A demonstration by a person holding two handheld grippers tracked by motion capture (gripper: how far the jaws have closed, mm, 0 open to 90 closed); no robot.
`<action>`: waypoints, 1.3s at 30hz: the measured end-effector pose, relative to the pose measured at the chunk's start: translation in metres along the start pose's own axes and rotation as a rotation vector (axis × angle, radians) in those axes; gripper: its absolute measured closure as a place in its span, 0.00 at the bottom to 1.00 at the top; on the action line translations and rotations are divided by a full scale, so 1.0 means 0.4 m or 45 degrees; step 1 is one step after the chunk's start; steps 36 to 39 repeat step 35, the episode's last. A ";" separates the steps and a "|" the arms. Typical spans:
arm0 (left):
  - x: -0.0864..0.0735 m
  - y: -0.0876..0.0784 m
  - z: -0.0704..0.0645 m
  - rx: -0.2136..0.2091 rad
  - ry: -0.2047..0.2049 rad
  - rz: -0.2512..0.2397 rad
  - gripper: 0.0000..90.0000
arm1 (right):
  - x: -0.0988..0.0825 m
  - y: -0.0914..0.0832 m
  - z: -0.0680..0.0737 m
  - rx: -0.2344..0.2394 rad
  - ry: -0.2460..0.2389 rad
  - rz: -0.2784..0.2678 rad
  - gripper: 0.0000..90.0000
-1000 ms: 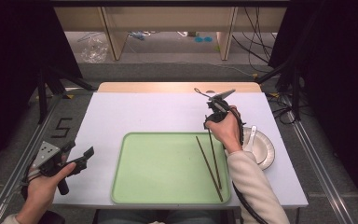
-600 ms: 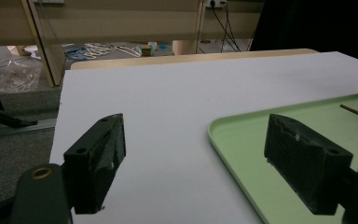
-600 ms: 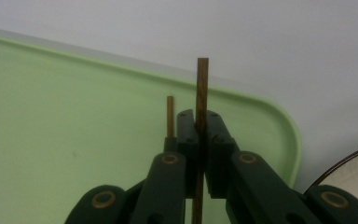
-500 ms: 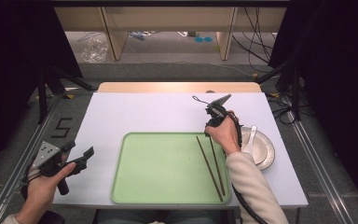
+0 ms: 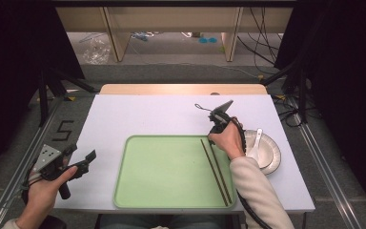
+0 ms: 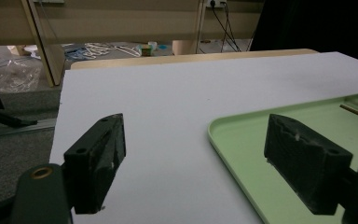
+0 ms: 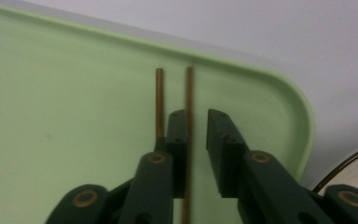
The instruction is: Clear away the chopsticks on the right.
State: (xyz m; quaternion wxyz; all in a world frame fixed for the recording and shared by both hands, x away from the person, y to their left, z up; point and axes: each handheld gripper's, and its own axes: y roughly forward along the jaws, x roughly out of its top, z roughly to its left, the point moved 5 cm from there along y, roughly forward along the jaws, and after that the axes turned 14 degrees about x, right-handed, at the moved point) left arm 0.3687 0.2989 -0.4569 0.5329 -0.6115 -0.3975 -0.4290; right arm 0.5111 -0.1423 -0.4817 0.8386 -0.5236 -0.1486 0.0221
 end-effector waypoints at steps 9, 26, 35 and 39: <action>0.000 0.000 0.002 0.004 -0.002 -0.001 0.23 | -0.015 -0.067 0.008 -0.012 -0.274 -0.168 0.64; 0.012 -0.005 0.011 0.025 -0.005 -0.040 0.20 | -0.226 -0.260 0.051 0.230 -0.914 -0.991 0.43; 0.020 -0.006 0.009 0.022 -0.003 -0.069 0.18 | -0.324 -0.313 0.058 0.224 -0.956 -1.112 0.41; 0.020 -0.006 0.009 0.022 -0.003 -0.069 0.18 | -0.324 -0.313 0.058 0.224 -0.956 -1.112 0.41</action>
